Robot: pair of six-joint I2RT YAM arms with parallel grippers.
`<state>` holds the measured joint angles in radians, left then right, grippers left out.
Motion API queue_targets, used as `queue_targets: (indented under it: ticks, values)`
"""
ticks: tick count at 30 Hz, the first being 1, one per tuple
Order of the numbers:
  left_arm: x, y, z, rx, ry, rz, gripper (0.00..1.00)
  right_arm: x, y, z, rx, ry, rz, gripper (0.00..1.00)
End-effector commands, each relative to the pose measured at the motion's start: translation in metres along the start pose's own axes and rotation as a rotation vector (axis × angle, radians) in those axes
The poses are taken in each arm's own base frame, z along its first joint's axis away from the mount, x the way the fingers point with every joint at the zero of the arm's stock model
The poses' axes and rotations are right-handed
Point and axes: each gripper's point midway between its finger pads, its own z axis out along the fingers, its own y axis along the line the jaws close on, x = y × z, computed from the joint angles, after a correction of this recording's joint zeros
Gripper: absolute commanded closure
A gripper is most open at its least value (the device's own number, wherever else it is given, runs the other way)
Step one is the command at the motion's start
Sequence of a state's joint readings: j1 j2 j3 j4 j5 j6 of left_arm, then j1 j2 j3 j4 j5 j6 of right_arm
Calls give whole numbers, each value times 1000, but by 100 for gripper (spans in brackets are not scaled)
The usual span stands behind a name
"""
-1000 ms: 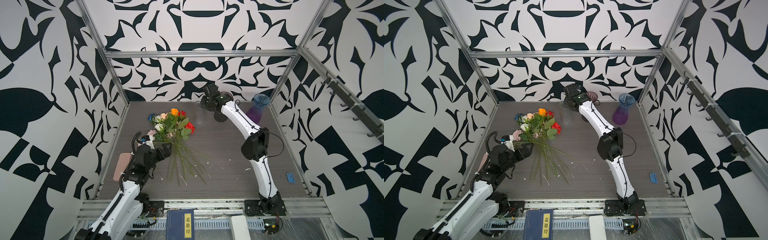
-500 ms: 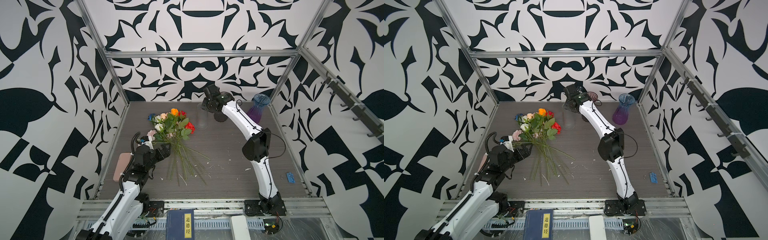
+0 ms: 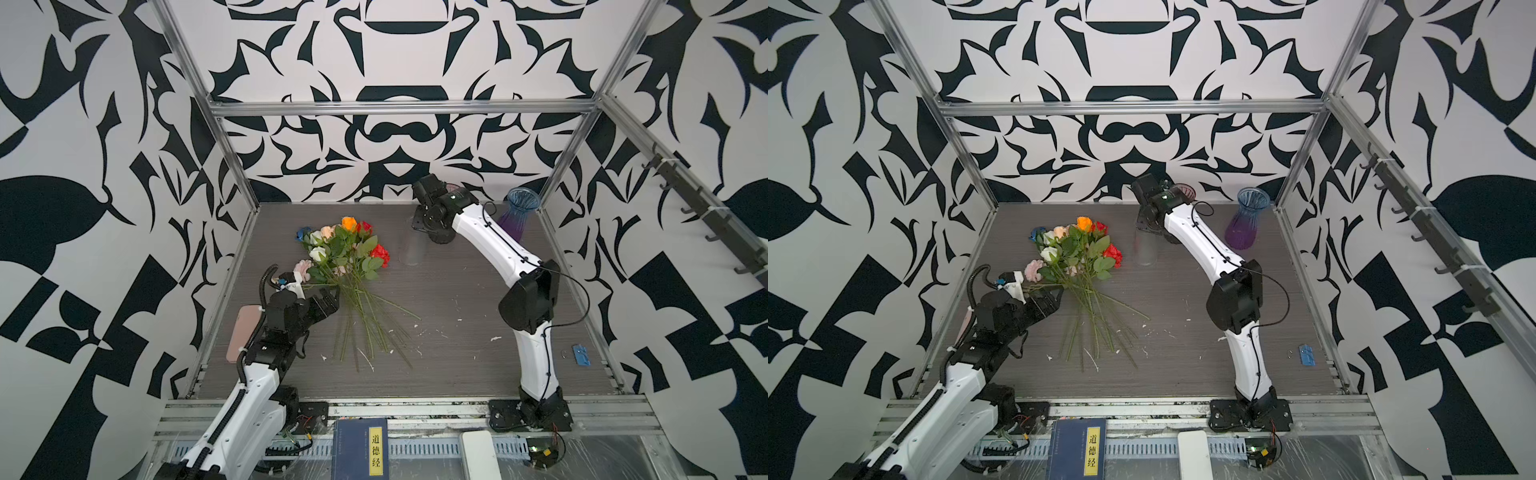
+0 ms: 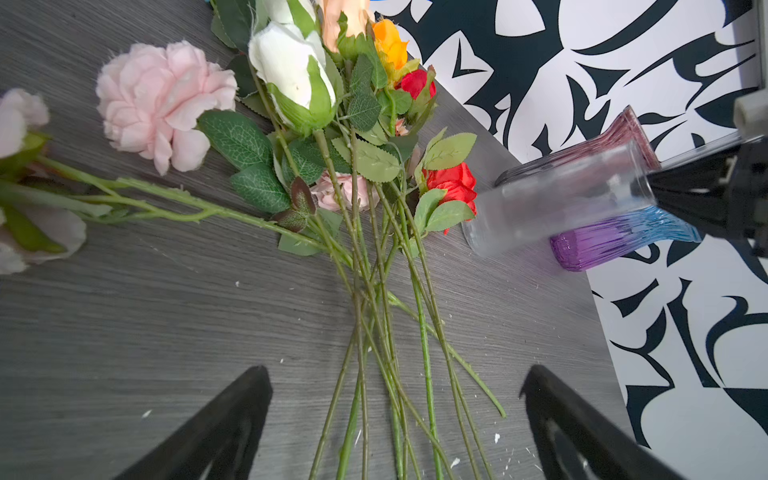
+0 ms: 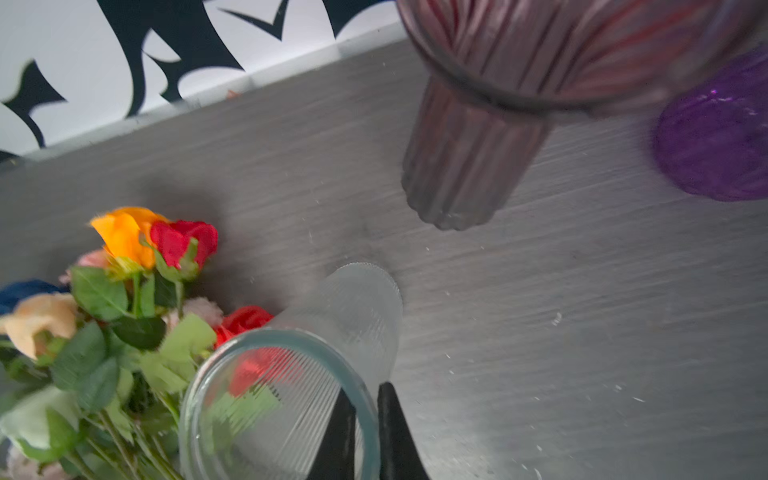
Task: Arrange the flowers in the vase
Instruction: 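Carry the clear glass vase nearer the robot, set it down, open the right gripper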
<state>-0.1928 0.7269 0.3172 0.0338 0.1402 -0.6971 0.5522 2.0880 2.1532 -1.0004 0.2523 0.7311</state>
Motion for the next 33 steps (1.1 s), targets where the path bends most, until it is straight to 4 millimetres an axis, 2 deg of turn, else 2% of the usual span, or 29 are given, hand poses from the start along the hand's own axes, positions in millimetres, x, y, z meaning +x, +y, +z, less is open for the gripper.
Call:
queue_targets:
  ticks: [1,10,14,21,26,28,31,33]
  values:
    - [2,2,-1,9,-2,-15,1,-4,-15,-45,-4,-53,-25,100]
    - [2,3,0,6,-1,-23,1,45,-55,-81,-58,-12,-7,100]
    - [2,3,1,7,6,-27,1,60,-63,-84,-70,8,-1,100]
    - [2,3,4,6,21,-30,1,85,-52,-74,-154,75,28,100]
    - [0,6,1,-3,8,-42,1,88,-45,-75,-143,54,2,99]
    - [-3,4,-3,-1,3,-41,1,86,-46,-76,-139,43,-3,87]
    - [-6,1,-9,20,-6,-42,1,81,-46,-82,-140,29,-17,61]
    - [-9,1,-13,26,-15,-49,1,76,-44,-90,-157,15,-27,52]
